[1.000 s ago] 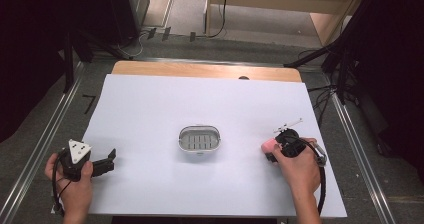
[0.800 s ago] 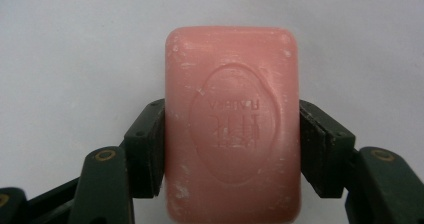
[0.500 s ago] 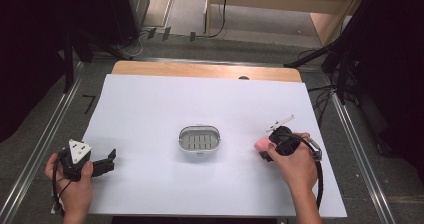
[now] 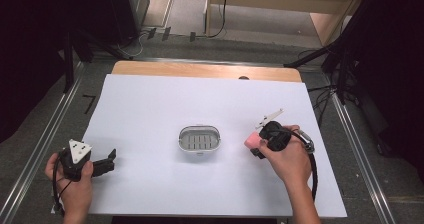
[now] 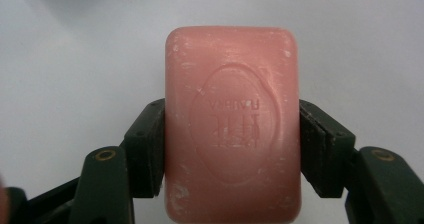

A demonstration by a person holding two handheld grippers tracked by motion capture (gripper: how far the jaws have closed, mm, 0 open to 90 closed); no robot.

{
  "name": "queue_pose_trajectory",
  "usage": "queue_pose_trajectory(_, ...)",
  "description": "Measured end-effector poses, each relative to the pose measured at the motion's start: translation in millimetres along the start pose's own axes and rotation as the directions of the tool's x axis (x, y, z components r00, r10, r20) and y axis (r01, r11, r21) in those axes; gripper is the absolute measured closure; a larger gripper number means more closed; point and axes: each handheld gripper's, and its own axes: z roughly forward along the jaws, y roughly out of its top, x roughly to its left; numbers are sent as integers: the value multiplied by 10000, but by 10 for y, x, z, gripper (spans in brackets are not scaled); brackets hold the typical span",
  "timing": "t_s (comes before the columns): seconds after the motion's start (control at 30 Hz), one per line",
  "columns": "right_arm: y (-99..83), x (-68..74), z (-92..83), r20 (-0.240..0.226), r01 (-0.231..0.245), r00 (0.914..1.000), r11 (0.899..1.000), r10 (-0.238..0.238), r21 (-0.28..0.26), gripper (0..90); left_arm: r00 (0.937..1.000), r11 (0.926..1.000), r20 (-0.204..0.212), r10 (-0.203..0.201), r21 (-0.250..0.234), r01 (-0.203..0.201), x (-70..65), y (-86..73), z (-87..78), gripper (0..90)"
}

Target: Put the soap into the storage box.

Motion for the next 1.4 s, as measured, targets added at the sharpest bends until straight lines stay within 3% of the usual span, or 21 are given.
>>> queue_pose_trajectory(0.37,230,137,-42,-283,788,9964,9967,-793,-201,388,10000,10000,-8,20,-4,-20,-3,0,1,0)
queue_pose_trajectory(0.63,391,210,-43,-621,1311,9892,9909,-1328,-311,389,10000,10000,6,21,6,-21,-2,0,2,0)
queue_pose_trajectory(0.9,562,316,-46,-833,2017,9753,9785,-2048,-441,389,10000,10000,17,30,15,-30,-1,1,3,0)
queue_pose_trajectory(1.3,767,431,-12,-1092,2549,9588,9640,-2621,-757,389,10000,10000,31,25,30,-25,-1,1,5,0)
queue_pose_trajectory(1.4,831,475,13,-1133,2825,9504,9564,-2895,-743,388,10000,10000,32,30,39,-31,-1,2,5,0)
